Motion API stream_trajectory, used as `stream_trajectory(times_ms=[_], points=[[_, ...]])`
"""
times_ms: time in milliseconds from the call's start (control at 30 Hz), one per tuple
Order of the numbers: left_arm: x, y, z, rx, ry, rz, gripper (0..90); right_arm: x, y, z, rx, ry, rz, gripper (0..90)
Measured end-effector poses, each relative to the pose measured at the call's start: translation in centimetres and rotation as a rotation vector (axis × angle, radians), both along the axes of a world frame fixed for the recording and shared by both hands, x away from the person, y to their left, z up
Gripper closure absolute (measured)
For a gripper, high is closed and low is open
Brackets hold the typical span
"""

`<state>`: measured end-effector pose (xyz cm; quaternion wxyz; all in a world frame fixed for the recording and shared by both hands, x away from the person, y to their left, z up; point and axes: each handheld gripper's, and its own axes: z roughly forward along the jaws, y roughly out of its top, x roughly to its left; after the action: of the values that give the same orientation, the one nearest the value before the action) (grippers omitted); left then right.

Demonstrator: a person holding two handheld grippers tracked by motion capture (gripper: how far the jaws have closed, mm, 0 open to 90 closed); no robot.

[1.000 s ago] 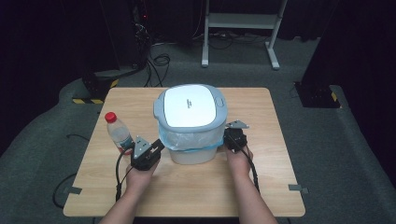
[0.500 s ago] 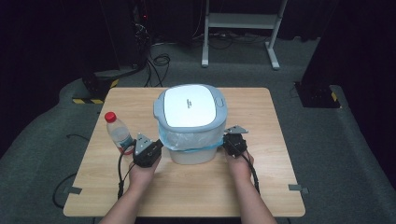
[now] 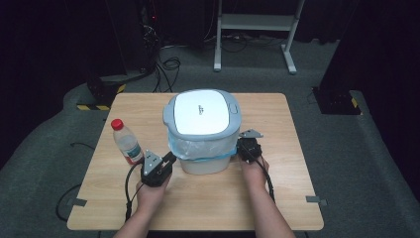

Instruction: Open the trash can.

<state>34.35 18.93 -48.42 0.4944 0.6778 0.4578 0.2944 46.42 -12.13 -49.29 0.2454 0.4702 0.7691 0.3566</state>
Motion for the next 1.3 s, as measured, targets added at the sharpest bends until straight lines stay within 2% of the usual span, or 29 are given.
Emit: stream_trajectory(times_ms=[100,267,367,433,500,567,667,733,867,933,967,1033,1167,1267,1300], points=[[-1.0,-0.4,0.0,-0.013,0.003,-0.014,78.3,0.7,0.1,-0.4,-0.001,0.018,-0.004,89.9],[-1.8,-1.6,0.1,-0.008,-0.004,-0.047,78.2,0.9,-0.2,-0.3,-0.013,0.002,0.018,89.8],[-2.0,-2.2,-0.1,0.002,0.001,-0.056,78.6,1.7,-0.2,0.0,0.025,-0.005,0.028,89.8],[-2.1,-2.3,-0.2,0.008,0.000,-0.057,78.5,2.1,0.1,0.1,0.029,-0.021,0.037,89.8],[-2.1,-2.3,-0.2,0.007,0.000,-0.060,78.5,2.8,0.3,0.0,0.057,0.004,0.035,89.8],[-2.1,-2.4,-0.2,0.003,-0.001,-0.061,78.4,3.2,0.3,-0.3,0.064,0.004,0.034,89.8],[-2.1,-2.4,-0.3,0.009,-0.007,-0.062,78.4,3.5,0.4,-1.1,0.062,0.033,0.030,89.9],[-2.0,-2.4,-0.4,0.017,-0.014,-0.049,80.2,3.1,0.4,-1.2,0.067,0.018,0.025,89.9],[-1.3,-1.9,-0.4,0.001,-0.007,-0.020,81.0,1.8,0.4,-1.1,0.065,0.013,0.050,90.0],[-0.7,-1.6,-0.4,-0.002,-0.010,0.000,81.0,1.1,0.5,-1.0,0.058,0.006,0.058,90.0],[-0.3,-1.4,-0.5,-0.005,-0.011,0.016,80.5,0.6,0.5,-1.0,0.058,0.010,0.083,90.0],[0.4,-1.0,-0.5,-0.013,-0.005,0.039,81.0,-0.4,0.8,-1.0,0.021,-0.007,0.084,90.0],[1.8,-0.3,-0.6,-0.006,0.002,0.072,81.1,-2.1,0.5,-1.1,0.032,-0.001,0.116,90.0],[2.7,0.1,-0.4,-0.017,0.010,0.082,80.9,-3.8,0.9,-1.1,0.015,-0.010,0.144,90.0],[2.7,0.1,-0.4,-0.017,0.010,0.082,80.9,-3.8,0.9,-1.1,0.015,-0.010,0.144,90.0]])
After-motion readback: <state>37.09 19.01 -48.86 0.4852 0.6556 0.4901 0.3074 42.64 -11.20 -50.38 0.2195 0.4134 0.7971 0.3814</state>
